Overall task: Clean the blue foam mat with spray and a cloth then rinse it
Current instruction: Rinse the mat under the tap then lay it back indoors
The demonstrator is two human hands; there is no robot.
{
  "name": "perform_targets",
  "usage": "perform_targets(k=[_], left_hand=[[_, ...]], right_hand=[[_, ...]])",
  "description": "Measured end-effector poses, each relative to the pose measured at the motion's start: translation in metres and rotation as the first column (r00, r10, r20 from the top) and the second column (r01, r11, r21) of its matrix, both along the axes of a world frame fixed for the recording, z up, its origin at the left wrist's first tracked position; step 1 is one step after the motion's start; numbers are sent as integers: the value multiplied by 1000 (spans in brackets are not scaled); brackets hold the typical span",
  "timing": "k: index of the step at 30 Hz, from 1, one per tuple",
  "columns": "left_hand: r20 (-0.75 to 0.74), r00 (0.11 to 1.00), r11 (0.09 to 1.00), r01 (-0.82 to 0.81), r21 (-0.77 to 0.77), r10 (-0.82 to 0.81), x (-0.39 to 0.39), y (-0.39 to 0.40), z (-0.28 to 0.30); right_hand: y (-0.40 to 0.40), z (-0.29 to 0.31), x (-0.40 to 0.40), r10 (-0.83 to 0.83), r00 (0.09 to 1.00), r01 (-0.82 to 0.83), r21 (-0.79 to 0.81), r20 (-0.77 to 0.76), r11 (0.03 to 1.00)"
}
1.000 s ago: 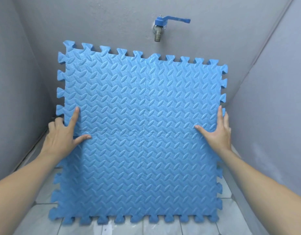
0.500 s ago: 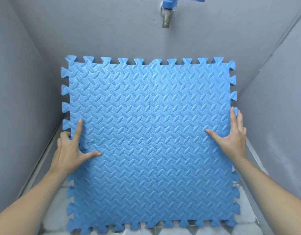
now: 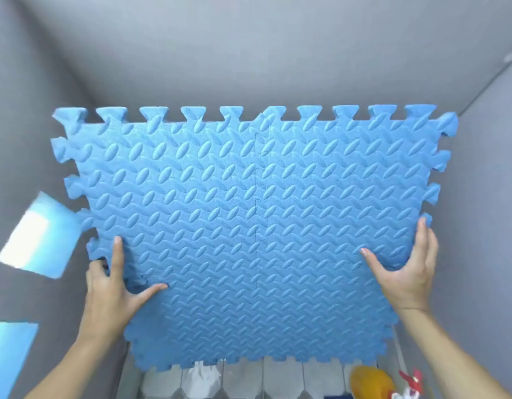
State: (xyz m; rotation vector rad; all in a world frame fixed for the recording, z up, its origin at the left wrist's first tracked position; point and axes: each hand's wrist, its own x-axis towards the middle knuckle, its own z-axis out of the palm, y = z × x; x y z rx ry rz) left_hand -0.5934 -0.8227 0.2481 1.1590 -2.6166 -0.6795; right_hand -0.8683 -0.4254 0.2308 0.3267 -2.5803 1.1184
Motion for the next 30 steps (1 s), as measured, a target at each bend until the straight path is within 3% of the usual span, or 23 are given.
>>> perform_targets(k=[4,6,10,15,21,30], left_hand=[[-102,995,1000,-21,-20,19,-44,8,208],[-156,988,999,-21,-43,14,-30,5,306],[-267,963,998,-36,-45,23,-25,-29,423],[-383,923,991,-86,-99,41,-11,-36,492],[-514,849,944,-260,-204,123,25,-34,529],[-546,805,871,-423,-249,234,106,-49,578]], right_hand=[[-5,216,-62,26,999,-29,-81,-48,996],[-11,316,-65,43,998,-47,-109,-36,993],[-51,442,-87,61,991,-29,-251,118,967],[-71,505,-109,111,950,-15,-311,291,950],[-110,558,-67,269,951,-231,-230,151,945],[-173,628,-31,443,868,-404,-200,223,893]])
